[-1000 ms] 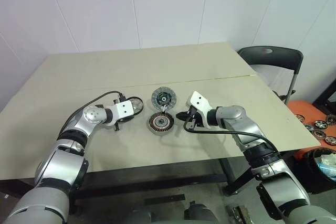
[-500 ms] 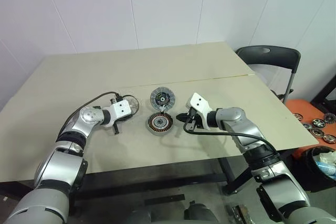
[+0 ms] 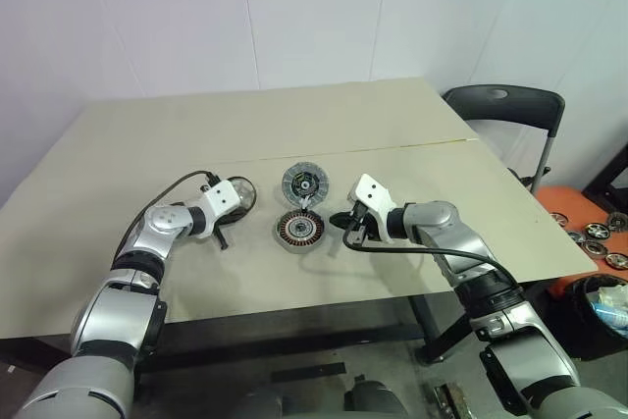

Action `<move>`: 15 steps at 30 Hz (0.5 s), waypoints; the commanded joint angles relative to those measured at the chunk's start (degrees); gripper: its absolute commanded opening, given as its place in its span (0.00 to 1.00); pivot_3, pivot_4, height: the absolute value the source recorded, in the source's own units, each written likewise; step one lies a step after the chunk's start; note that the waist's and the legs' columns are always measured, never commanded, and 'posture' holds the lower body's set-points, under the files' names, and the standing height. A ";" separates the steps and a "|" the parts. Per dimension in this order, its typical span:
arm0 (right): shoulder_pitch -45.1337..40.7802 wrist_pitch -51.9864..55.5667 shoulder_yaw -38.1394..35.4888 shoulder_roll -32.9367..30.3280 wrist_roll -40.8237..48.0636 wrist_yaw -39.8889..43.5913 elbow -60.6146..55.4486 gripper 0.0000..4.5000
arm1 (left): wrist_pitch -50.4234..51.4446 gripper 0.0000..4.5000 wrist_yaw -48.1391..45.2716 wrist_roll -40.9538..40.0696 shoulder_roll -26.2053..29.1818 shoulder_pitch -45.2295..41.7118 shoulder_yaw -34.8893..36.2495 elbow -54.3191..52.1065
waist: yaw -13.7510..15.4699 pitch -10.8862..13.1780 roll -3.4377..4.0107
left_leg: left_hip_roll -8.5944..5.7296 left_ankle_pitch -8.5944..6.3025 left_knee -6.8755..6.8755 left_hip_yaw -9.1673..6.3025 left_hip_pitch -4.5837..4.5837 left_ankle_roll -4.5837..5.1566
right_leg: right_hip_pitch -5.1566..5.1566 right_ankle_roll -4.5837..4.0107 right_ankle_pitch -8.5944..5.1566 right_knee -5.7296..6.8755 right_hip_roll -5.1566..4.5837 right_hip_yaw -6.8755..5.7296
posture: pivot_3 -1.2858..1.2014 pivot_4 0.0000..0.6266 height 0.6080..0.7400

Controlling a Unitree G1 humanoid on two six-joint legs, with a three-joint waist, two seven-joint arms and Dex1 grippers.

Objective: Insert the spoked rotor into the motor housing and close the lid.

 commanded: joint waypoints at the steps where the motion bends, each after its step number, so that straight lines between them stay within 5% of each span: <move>1: -0.67 -0.55 -0.09 0.07 0.28 0.17 -1.16 0.00 | 9.29 0.00 -4.04 -13.03 -2.43 -1.30 8.90 -10.16 | 0.14 0.05 -0.09 | -0.01 0.00 0.05 -0.04 -0.23 0.00 | -0.16 -0.01 0.01 0.00 0.00 -0.05 | 0.52 0.00 1.00; 5: -0.89 -0.60 -0.13 -0.04 0.33 0.47 -0.95 0.00 | 26.33 0.00 -5.17 -25.34 -5.11 2.39 14.79 -27.77 | -0.50 0.06 -0.15 | -0.05 0.02 0.18 -0.13 -1.18 -0.01 | -1.11 -0.26 0.20 0.11 -0.06 0.06 | 0.52 0.00 1.00; 15: -1.68 -1.69 -0.96 -1.76 0.34 1.84 0.88 0.00 | 62.79 0.00 8.30 -56.72 -10.79 12.31 26.76 -60.66 | -1.80 0.11 -0.23 | -0.02 0.01 0.20 -0.11 -0.90 -0.01 | -0.98 -0.29 0.20 0.33 -0.04 0.16 | 0.52 0.00 1.00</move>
